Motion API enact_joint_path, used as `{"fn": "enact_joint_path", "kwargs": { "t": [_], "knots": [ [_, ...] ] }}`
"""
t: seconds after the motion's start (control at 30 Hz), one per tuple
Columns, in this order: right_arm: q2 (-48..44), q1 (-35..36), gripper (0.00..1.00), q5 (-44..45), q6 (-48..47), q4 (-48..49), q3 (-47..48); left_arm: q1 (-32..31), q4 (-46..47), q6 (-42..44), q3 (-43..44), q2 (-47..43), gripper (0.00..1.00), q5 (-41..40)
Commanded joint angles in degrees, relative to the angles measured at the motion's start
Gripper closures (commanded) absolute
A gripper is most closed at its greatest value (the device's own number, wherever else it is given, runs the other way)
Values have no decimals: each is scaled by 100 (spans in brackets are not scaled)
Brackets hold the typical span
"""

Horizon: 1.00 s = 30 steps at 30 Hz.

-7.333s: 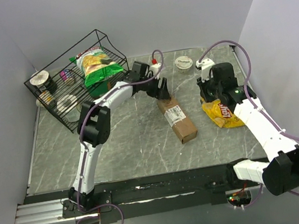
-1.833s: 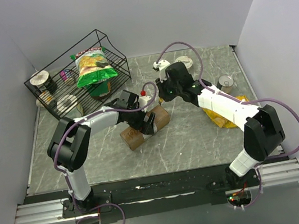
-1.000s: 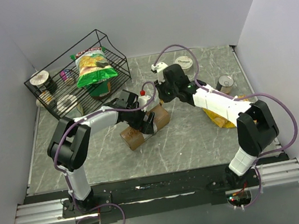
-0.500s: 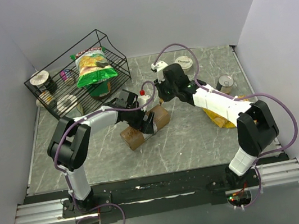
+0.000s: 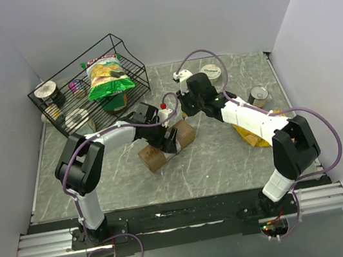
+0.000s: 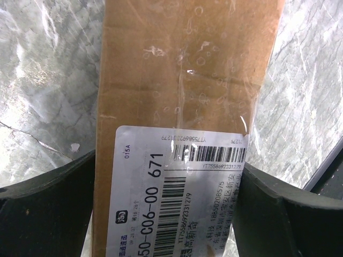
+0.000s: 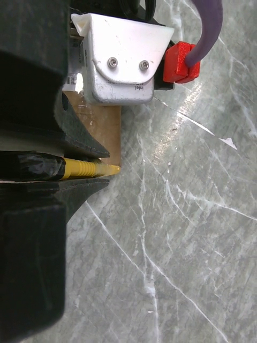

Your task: Unpack the express box

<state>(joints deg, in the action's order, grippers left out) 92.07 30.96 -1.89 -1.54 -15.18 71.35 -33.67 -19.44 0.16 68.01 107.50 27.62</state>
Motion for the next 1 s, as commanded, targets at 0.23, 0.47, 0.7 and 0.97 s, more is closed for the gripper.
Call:
{"fn": "enact_joint_path", "kwargs": {
  "t": [0.23, 0.47, 0.7, 0.97],
  "knots": [
    [-436, 50, 100, 180, -110, 349, 81, -61, -271, -157, -174, 473, 10, 139],
    [-392, 51, 100, 75, -30, 367, 2, -61, -271, -140, -165, 482, 10, 148],
    [-278, 50, 100, 49, -13, 402, 37, -61, -288, -122, -183, 482, 10, 130],
    [-198, 68, 100, -13, -39, 323, 46, -52, -306, -122, -191, 482, 10, 130]
  ]
}}
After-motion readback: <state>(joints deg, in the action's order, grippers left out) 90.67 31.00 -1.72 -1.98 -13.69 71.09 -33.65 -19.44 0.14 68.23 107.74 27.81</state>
